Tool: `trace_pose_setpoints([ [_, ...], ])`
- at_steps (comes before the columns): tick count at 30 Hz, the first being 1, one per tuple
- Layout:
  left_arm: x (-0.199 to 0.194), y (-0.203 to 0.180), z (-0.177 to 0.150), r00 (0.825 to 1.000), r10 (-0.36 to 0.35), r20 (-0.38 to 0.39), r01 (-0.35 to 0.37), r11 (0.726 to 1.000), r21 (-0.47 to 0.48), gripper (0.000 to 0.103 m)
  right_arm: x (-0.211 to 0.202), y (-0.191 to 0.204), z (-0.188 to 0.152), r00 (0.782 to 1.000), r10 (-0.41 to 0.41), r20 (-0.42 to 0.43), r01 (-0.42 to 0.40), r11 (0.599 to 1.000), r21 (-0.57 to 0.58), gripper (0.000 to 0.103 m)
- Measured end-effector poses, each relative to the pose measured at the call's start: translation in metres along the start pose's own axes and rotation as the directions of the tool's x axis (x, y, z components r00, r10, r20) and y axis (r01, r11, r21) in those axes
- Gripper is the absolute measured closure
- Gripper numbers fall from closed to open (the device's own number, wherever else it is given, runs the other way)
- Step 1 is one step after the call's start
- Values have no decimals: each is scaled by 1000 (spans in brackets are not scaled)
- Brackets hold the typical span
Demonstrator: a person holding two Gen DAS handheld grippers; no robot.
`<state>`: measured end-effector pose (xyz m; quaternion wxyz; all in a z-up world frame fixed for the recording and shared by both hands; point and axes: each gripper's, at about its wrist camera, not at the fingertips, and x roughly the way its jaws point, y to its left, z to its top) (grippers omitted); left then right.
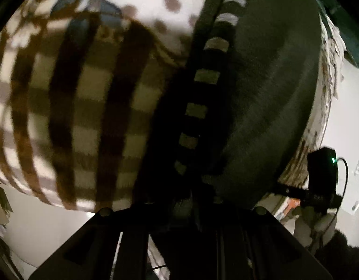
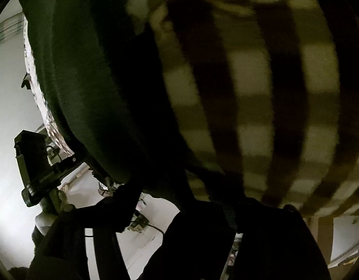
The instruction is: Fold small clothes
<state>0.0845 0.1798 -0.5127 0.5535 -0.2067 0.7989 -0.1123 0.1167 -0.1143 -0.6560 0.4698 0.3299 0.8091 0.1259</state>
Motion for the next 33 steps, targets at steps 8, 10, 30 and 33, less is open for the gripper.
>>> trace_pose_setpoints([
  [8,-5,-1,-2,994,-104,-15,104,994,40,40,1,-2,9,1000,27,-11,-27,1000,9,35],
  [10,-3,-4,-1,990,-137,-13,137,990,37,30,0,-1,9,1000,20,-12,-20,1000,6,35],
  [30,31,28,21,931,-358,67,362,890,-278,0,-1,9,16,1000,-16,-27,16,1000,-11,35],
  [33,33,28,24,939,-337,64,337,875,-348,0,-2,10,15,999,-21,-29,20,1000,-15,35],
])
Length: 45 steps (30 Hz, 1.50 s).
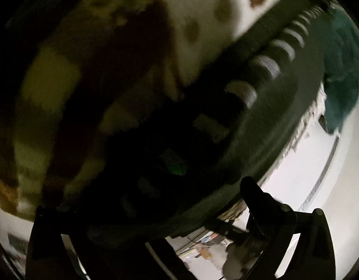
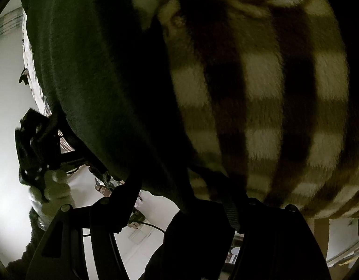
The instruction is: Fold small clothes
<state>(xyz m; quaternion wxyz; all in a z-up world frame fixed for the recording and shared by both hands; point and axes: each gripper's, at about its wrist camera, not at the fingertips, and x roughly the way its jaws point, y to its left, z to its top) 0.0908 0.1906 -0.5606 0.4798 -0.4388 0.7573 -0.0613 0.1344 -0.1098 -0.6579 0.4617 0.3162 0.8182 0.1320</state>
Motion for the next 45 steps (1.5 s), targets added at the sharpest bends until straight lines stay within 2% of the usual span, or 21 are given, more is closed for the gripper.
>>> trace_pose_setpoints([
  [2,3,-9,-5,999,36,3,-36,998,49,0,-1,0,0,1000,-4,1,4,1000,-6,35],
  [4,4,-22,-17,994,104,25,-106,980,167,2,-2,1,0,1000,-3,11,3,1000,-5,35],
  [5,7,-31,-27,984,169,49,-176,950,258,12,-2,1,-1,1000,-3,18,3,1000,-8,35],
  [6,10,-41,-38,961,262,89,-277,895,350,32,-3,1,-3,1000,-4,28,4,1000,-12,35],
  [7,13,-45,-45,939,321,123,-343,850,399,40,-3,2,-5,999,-5,39,6,1000,-18,35],
  [8,15,-50,-56,912,372,172,-409,792,454,51,-3,3,-7,999,-11,51,12,1000,-26,35],
  [9,16,-51,-60,908,377,183,-418,780,466,66,-2,5,-8,998,-22,66,24,999,-36,36],
  [10,14,-52,-64,915,362,177,-402,789,463,75,-1,8,-10,996,-37,82,41,998,-45,37],
  [11,13,-53,-65,923,345,169,-384,804,454,86,-1,11,-12,994,-50,95,55,997,-53,43],
  [12,12,-57,-65,924,342,169,-381,810,446,89,0,15,-13,993,-60,105,67,996,-66,58],
  [14,11,-61,-68,923,342,176,-385,811,440,91,1,22,-15,991,-67,115,77,993,-87,76],
  [16,12,-67,-74,925,334,183,-381,817,433,92,-1,29,-17,988,-82,131,95,991,-95,86],
  [17,7,-66,-76,930,319,181,-367,828,423,93,-3,31,-18,988,-76,135,89,991,-99,94],
  [23,-19,-77,-83,961,221,168,-269,887,375,93,-30,49,-29,984,73,162,-46,985,-167,96],
  [26,-32,-92,-87,969,176,175,-231,897,377,93,-52,61,-32,971,145,190,-108,976,-190,96],
  [31,-48,-123,-69,977,94,189,-162,908,385,94,-99,77,-22,931,225,287,-169,963,-208,96],
  [33,-55,-137,-53,978,55,199,-130,913,386,94,-122,81,-9,909,261,325,-206,959,-194,96],
  [36,-60,-165,-23,970,27,242,-126,906,405,95,-150,89,11,884,275,379,-222,959,-178,96],
  [40,-51,-209,34,959,-9,282,-115,901,419,96,-176,93,56,858,275,433,-242,961,-132,96],
  [43,-33,-232,79,961,9,275,-128,899,419,95,-188,100,102,847,234,478,-230,971,-68,96],
  [45,-18,-243,113,964,27,264,-134,908,396,94,-195,96,140,848,231,477,-263,965,-1,96],
])
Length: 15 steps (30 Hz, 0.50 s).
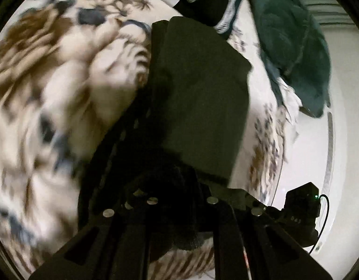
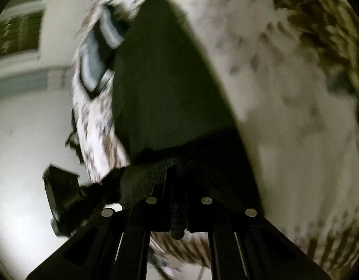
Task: Fold small clothes
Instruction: 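Lower the folded dark green sweater onto the floral blanket with both grippers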
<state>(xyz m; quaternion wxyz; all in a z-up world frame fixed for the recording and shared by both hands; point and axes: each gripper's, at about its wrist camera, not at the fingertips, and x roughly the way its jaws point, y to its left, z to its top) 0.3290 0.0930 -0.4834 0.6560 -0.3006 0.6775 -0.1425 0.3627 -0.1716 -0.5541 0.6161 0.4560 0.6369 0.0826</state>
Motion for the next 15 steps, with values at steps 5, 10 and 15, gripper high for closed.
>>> trace_pose_setpoints([
  [5,29,-6,48,996,23,-84,-26,999,-33,93,18,-6,57,997,65,-48,-59,992,111,92],
  [10,28,-7,54,990,10,-138,-12,1000,-16,88,-3,-11,62,990,143,17,-144,987,67,58],
  [15,14,-2,55,989,-57,-135,53,998,-34,71,-24,-15,61,988,126,90,-131,990,50,54],
])
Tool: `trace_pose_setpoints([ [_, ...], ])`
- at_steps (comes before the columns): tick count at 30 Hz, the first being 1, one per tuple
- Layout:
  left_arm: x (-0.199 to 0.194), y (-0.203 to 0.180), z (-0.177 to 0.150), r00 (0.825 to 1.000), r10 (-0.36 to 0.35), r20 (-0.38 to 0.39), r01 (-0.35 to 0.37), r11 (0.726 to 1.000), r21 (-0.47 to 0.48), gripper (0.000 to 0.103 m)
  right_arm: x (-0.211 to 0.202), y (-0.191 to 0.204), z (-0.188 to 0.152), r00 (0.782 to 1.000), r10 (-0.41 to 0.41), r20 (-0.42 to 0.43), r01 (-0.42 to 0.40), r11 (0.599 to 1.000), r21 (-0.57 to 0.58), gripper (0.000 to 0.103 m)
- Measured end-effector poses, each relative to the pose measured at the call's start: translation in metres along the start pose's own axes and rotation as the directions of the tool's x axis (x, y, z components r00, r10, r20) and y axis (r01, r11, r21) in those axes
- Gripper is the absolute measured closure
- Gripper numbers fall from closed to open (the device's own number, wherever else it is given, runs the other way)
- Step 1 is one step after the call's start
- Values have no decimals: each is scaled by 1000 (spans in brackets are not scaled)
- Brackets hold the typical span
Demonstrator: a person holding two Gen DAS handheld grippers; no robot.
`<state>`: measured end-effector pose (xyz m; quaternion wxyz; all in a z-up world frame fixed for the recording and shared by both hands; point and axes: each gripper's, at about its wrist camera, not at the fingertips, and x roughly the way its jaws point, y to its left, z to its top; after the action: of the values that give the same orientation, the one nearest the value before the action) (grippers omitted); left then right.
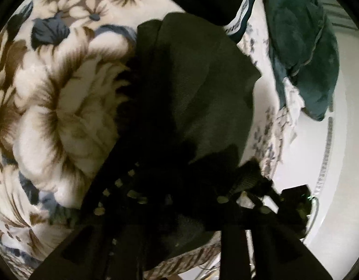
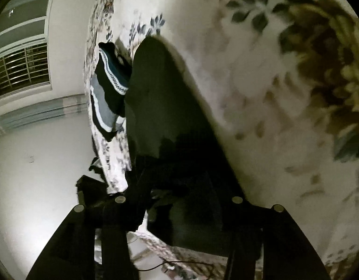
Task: Fold small clothes
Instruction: 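Lower the folded dark green sweater onto the floral blanket with both grippers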
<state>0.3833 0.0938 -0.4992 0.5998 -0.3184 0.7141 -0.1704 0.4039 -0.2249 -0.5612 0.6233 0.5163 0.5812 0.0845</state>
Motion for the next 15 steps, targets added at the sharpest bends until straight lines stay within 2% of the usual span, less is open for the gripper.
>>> trace_pose_setpoints([
  [1,-4,0,2,1000,-19,14,19,1000,-1,66,-3,0,0,1000,-19,3,19,1000,-14,54],
  [2,-8,-2,4,999,-35,28,35,999,-3,55,-2,1,-2,999,-47,-1,47,998,-32,54],
  [3,-12,-4,6,999,-45,-6,45,999,21,47,-3,1,-2,998,-66,-7,66,997,-48,54],
  [5,-25,-10,8,998,-44,39,42,998,45,41,-2,3,-8,991,-136,-22,133,985,-110,54],
  [7,-33,-20,6,997,22,80,-30,995,97,41,3,5,-12,979,-201,-26,194,967,-164,54],
  [9,-41,-30,-6,984,132,123,-152,974,170,41,11,11,-17,968,-249,-28,237,947,-215,54],
  [10,-41,-36,-17,972,191,134,-217,951,218,41,13,12,-19,966,-258,-31,244,942,-230,54],
  [12,-35,-44,-37,958,255,132,-283,914,290,41,18,18,-21,962,-272,-32,255,932,-257,54],
  [15,-10,-54,-73,920,377,104,-383,813,438,41,22,25,-21,956,-293,-18,277,919,-281,54],
])
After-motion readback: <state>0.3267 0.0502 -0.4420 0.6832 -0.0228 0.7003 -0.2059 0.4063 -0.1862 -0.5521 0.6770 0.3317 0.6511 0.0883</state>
